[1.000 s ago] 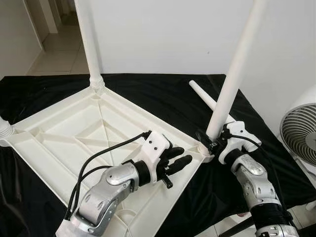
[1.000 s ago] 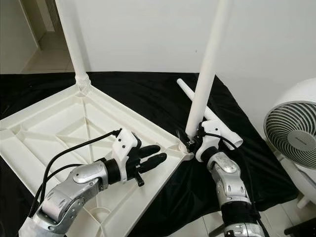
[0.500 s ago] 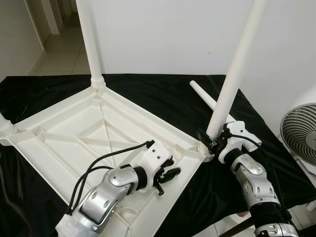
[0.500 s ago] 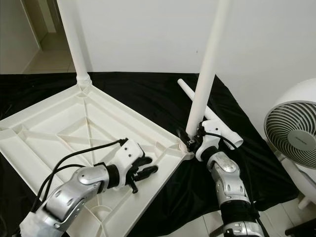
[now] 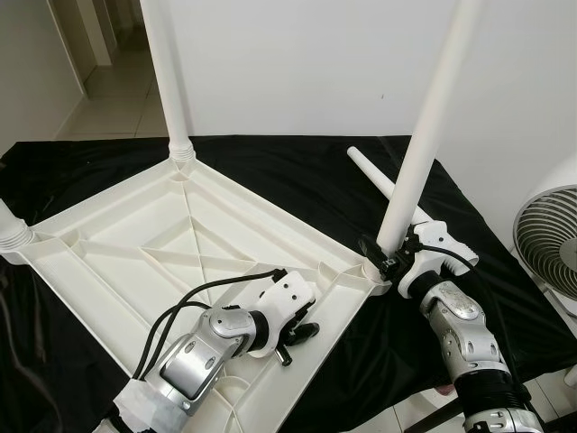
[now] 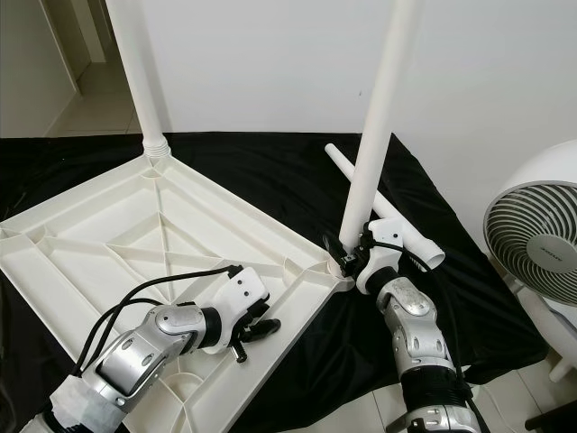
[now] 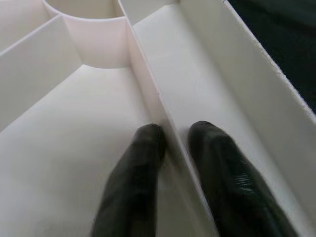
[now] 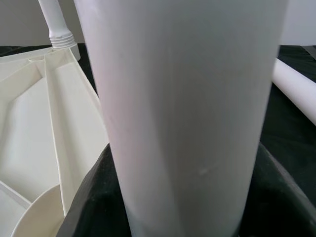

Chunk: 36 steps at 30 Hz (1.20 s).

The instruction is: Building children table

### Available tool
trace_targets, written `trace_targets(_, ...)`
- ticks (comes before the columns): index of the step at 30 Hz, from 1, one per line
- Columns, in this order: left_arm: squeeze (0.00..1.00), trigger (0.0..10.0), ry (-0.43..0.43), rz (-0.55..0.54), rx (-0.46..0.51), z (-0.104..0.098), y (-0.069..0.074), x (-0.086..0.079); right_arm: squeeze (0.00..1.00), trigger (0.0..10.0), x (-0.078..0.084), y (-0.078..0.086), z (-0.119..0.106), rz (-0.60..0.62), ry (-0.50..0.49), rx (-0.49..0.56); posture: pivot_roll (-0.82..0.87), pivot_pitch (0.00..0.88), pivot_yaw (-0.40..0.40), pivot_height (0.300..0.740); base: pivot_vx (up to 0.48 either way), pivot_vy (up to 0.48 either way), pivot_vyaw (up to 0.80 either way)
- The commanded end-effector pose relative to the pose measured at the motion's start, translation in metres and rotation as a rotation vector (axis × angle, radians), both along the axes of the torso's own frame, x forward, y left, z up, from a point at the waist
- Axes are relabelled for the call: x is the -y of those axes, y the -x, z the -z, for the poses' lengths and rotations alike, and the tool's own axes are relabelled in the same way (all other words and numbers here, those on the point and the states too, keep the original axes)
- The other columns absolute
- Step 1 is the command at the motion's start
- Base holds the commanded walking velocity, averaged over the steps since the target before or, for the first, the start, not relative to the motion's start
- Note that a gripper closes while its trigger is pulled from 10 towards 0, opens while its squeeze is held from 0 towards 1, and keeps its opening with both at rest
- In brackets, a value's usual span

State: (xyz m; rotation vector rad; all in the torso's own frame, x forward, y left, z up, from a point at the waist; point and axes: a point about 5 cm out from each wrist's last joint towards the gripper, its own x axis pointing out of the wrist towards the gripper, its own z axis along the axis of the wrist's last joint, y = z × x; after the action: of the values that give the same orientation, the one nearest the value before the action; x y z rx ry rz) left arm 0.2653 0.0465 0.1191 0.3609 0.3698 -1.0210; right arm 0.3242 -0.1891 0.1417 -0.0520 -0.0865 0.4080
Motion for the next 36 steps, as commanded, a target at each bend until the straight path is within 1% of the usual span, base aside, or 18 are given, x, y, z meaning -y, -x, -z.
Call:
trace_targets(1,0.00,0.0,-0.094,-0.178,0.039,0.007,-0.013,-0.023,0.00,10.0,0.001,0.005,0.009,-0.005,-0.031,-0.037,0.02,0.052,0.009,0.740,0.000,0.000,0.00)
trace_targets(8,0.00,0.0,-0.104,-0.150,0.036,0.007,-0.011,-0.023,0.00,10.0,0.000,0.005,0.010,-0.003,-0.038,-0.038,0.02,0.053,0.013,0.740,0.000,0.000,0.00)
trace_targets(13,0.00,0.0,-0.127,-0.161,0.035,0.009,-0.013,-0.024,0.00,10.0,-0.001,0.006,0.010,-0.008,-0.039,-0.038,0.02,0.053,0.013,0.740,0.000,0.000,0.00)
trace_targets(14,0.00,10.0,-0.136,-0.162,0.035,0.009,-0.014,-0.025,0.00,10.0,-0.002,0.008,0.011,-0.049,-0.038,-0.043,0.02,0.053,0.013,0.740,0.000,0.000,0.00)
trace_targets(15,0.00,10.0,-0.136,-0.162,0.035,0.009,-0.014,-0.025,0.00,10.0,-0.002,0.008,0.011,-0.049,-0.038,-0.043,0.02,0.053,0.013,0.740,0.000,0.000,0.00)
trace_targets(16,0.00,10.0,-0.140,-0.161,0.032,0.009,-0.014,-0.026,0.00,10.0,-0.004,0.010,0.011,-0.102,-0.023,-0.048,0.02,0.053,0.013,0.740,0.000,0.000,0.00)
trace_targets(17,0.00,10.0,-0.140,-0.161,0.032,0.009,-0.014,-0.026,0.00,10.0,-0.004,0.010,0.011,-0.102,-0.023,-0.048,0.02,0.053,0.013,0.740,0.000,0.000,0.00)
trace_targets(18,0.00,10.0,-0.141,-0.158,0.032,0.009,-0.015,-0.027,0.00,10.0,-0.006,0.013,0.011,-0.160,-0.009,-0.054,0.02,0.053,0.013,0.740,0.000,0.000,0.00)
trace_targets(19,0.00,10.0,-0.141,-0.158,0.032,0.009,-0.015,-0.027,0.00,10.0,-0.006,0.013,0.011,-0.160,-0.009,-0.054,0.02,0.053,0.013,0.740,0.000,0.000,0.00)
trace_targets(20,0.00,10.0,-0.142,-0.155,0.032,0.009,-0.015,-0.027,0.00,10.0,-0.007,0.017,0.012,-0.229,0.018,-0.065,0.02,0.048,0.021,0.740,0.000,0.000,0.00)
trace_targets(21,0.00,10.0,-0.142,-0.155,0.032,0.009,-0.015,-0.027,0.00,10.0,-0.007,0.017,0.012,-0.229,0.018,-0.065,0.02,0.048,0.021,0.740,0.000,0.000,0.00)
trace_targets(23,0.00,10.0,-0.150,-0.149,0.040,0.008,-0.017,-0.030,0.00,10.0,0.002,0.023,0.013,-0.407,0.136,-0.100,0.02,0.047,0.024,0.740,0.000,0.000,0.00)
trace_targets(24,0.00,10.0,-0.150,-0.149,0.040,0.008,-0.017,-0.030,0.00,10.0,0.002,0.023,0.013,-0.407,0.136,-0.100,0.02,0.047,0.024,0.740,0.000,0.000,0.00)
trace_targets(25,0.00,10.0,-0.152,-0.148,0.043,0.008,-0.018,-0.030,0.00,10.0,0.008,0.024,0.014,-0.444,0.179,-0.119,0.02,0.044,0.025,0.740,0.000,0.000,0.00)
trace_targets(26,0.00,10.0,-0.152,-0.148,0.043,0.008,-0.018,-0.030,0.00,10.0,0.008,0.024,0.014,-0.444,0.179,-0.119,0.02,0.044,0.025,0.740,0.000,0.000,0.00)
trace_targets(27,0.00,10.0,-0.153,-0.147,0.046,0.007,-0.019,-0.031,0.00,10.0,0.013,0.022,0.014,-0.446,0.187,-0.135,0.02,0.041,0.023,0.740,0.000,0.000,0.00)
trace_targets(32,0.00,10.0,-0.153,-0.146,0.050,0.006,-0.019,-0.031,0.00,10.0,0.015,0.020,0.013,-0.440,0.189,-0.140,0.02,0.039,0.023,0.740,0.000,0.000,0.00)
trace_targets(36,0.00,10.0,-0.156,-0.145,0.054,0.005,-0.020,-0.033,0.00,10.0,0.016,0.023,0.013,-0.491,0.209,-0.141,0.02,0.036,0.029,0.740,0.000,0.000,0.00)
